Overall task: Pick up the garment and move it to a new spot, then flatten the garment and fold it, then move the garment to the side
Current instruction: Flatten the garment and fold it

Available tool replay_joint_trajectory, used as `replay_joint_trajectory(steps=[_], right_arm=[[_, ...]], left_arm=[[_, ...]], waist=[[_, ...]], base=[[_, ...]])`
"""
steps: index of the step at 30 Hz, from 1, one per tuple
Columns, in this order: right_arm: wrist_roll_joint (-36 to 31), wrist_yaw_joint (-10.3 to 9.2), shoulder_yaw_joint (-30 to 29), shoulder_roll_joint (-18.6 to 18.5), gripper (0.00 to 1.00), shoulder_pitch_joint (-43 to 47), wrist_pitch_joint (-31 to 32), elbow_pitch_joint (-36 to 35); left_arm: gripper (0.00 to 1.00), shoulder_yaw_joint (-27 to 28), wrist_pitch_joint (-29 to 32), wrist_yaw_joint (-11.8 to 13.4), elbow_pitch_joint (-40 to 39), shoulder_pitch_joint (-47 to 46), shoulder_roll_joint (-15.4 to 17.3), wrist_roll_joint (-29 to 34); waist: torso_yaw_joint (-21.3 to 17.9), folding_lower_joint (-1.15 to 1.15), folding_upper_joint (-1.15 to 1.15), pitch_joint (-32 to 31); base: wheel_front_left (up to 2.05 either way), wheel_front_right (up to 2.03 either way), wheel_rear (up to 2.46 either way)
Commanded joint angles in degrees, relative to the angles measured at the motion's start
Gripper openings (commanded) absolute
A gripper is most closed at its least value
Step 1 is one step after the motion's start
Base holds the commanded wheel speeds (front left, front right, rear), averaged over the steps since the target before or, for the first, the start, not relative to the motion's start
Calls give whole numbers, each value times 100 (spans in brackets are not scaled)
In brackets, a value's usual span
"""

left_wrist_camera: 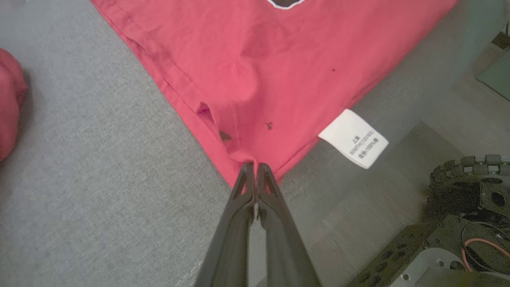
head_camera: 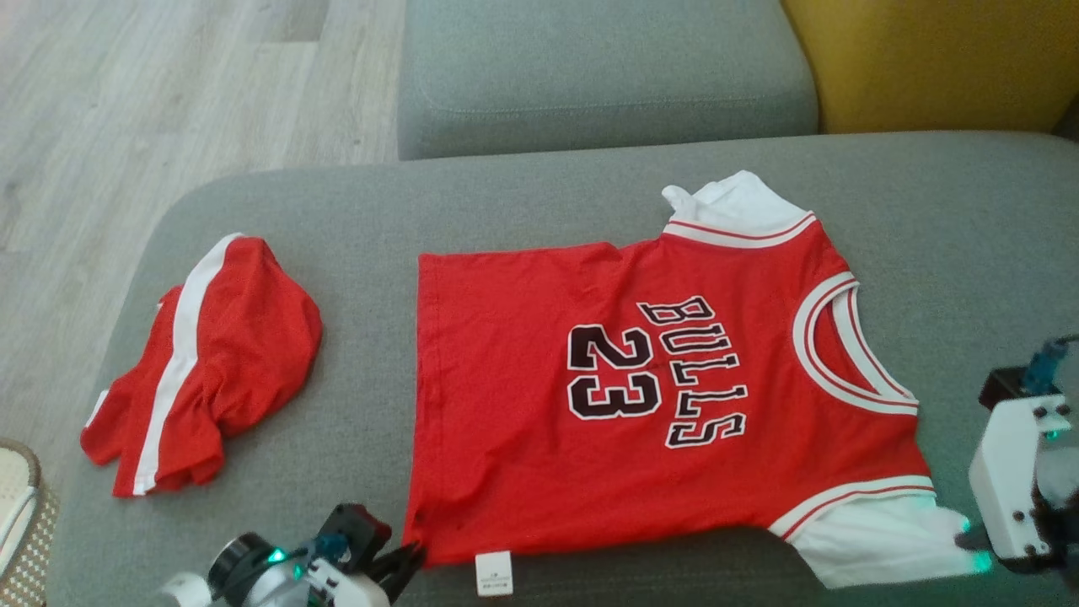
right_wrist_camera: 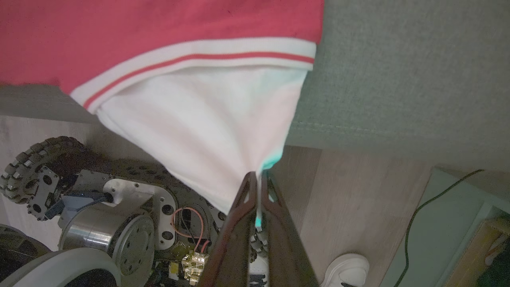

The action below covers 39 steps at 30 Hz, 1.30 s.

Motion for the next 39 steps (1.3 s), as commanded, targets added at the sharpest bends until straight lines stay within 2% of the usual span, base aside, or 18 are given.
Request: replay_joint_trajectory(steps=[1,7,15,20,25,39], right_arm=[[-52,-2,-48,-87,0,-288,-39,-312],[-163,-2,-189,187,0,-749,-482,-417],[-374,-2,-43,175,0,-1414,-1260,-42],[-426,-2,65,148,0,-1859,-1835,332],[-551,-2,-67,208,0,-2264,-2547,841],[-424,-2,72,180,0,-2763,-3630,1577]], left_arm=[[0,297,17,57,-238,-411,151,-35],[0,509,6,146,-574,-718,84,-175],[0,630,-63,133,-459,-1215,-48,-242],[0,654,-102,107,-146,-1670,-168,-236],[0,740,-293,141,297,-2087,-309,-215],[0,695,-789,159,1121,-2579,-654,-176]], waist=[[3,0,0,51],[13,0,0,258],[13,0,0,664],[49,0,0,1065],[84,0,0,1471],[212,0,0,1834]], base=[[0,0,0],[0,0,0],[0,0,0],[0,0,0],[0,0,0],[0,0,0]])
